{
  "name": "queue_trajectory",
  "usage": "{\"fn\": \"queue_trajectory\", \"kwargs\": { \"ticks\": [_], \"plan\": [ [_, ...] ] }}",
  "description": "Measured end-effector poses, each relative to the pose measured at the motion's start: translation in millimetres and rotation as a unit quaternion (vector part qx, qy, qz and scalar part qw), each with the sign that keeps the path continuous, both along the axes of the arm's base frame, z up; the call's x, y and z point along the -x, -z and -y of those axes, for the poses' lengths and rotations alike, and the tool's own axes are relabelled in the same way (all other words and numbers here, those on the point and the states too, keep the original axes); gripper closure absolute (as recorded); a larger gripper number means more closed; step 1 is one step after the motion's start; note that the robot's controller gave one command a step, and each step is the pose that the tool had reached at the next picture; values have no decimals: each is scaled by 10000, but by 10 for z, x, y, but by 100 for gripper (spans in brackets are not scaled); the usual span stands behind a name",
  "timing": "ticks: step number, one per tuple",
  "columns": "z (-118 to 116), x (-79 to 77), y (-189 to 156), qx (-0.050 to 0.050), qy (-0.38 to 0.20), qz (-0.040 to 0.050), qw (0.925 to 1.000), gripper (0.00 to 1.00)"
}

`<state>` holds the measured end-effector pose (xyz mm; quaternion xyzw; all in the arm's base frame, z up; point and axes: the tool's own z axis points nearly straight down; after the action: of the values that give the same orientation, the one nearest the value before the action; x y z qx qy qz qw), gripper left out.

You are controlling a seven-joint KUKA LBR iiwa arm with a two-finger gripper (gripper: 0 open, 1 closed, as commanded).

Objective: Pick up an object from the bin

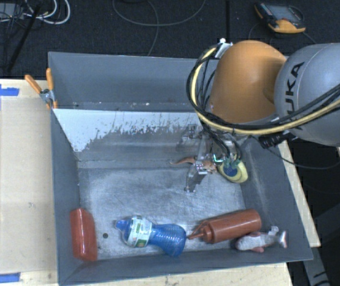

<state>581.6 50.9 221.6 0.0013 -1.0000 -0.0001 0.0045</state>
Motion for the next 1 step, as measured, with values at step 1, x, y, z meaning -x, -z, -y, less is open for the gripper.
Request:
{"fn": "queue_trajectory", "kwargs": {
  "ticks": [1],
  "plan": [
    [2, -15, -39, -2, 4, 38, 10000, 0]
  ]
}}
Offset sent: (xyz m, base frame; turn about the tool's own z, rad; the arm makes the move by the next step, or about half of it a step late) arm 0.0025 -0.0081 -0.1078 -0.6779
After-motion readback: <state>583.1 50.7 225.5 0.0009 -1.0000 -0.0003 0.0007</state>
